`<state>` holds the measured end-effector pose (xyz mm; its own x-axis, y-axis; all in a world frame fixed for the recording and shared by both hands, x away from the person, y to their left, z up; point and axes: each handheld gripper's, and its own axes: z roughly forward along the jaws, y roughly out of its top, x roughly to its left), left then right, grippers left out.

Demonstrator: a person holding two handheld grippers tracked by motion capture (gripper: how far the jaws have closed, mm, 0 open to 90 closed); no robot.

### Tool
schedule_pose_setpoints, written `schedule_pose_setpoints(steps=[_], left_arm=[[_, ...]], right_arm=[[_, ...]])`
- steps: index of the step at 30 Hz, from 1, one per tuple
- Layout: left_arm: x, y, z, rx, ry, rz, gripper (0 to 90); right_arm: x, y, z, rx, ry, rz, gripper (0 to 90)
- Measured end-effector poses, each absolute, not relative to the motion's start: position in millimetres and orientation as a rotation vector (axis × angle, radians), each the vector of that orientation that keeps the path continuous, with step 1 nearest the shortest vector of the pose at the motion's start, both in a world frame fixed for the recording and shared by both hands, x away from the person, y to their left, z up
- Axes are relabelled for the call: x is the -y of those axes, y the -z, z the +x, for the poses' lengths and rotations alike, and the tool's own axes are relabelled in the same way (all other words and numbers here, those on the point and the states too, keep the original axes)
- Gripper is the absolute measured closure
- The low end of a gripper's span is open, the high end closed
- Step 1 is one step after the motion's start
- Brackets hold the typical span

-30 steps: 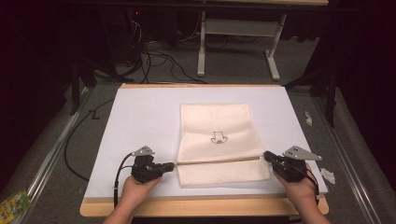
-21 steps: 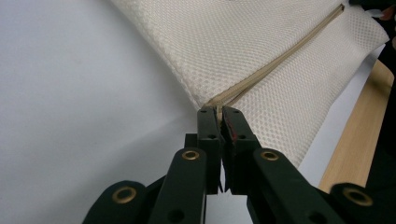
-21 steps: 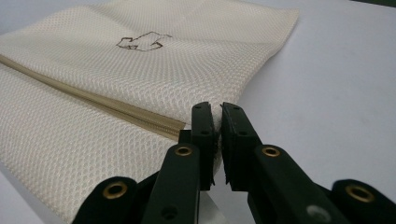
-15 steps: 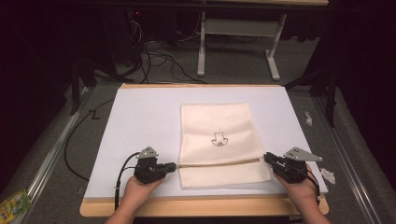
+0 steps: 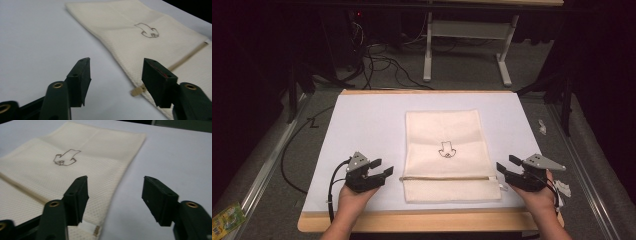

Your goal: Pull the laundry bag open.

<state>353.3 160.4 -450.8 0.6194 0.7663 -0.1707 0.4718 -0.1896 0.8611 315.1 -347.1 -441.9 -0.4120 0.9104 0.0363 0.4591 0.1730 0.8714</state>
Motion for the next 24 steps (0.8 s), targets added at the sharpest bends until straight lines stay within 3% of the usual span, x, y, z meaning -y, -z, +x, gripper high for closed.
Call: schedule_pose_setpoints(steps=[7, 11, 24], left_arm=[[-193.1, 442.4, 358.0, -1.118, -0.556, 1.77, 26.4], [-201.7, 436.5, 353.7, -1.097, -0.74, 1.835, 19.6], [-199.7, 444.4, 358.5, -1.098, -0.681, 1.872, 16.9]], right_arm=[[383.1, 439.3, 313.6, -1.834, -1.116, 1.342, 21.1], [403.1, 437.7, 307.4, -1.76, -1.122, 1.385, 18.6], [392.2, 440.5, 308.6, -1.791, -1.097, 1.35, 18.6]])
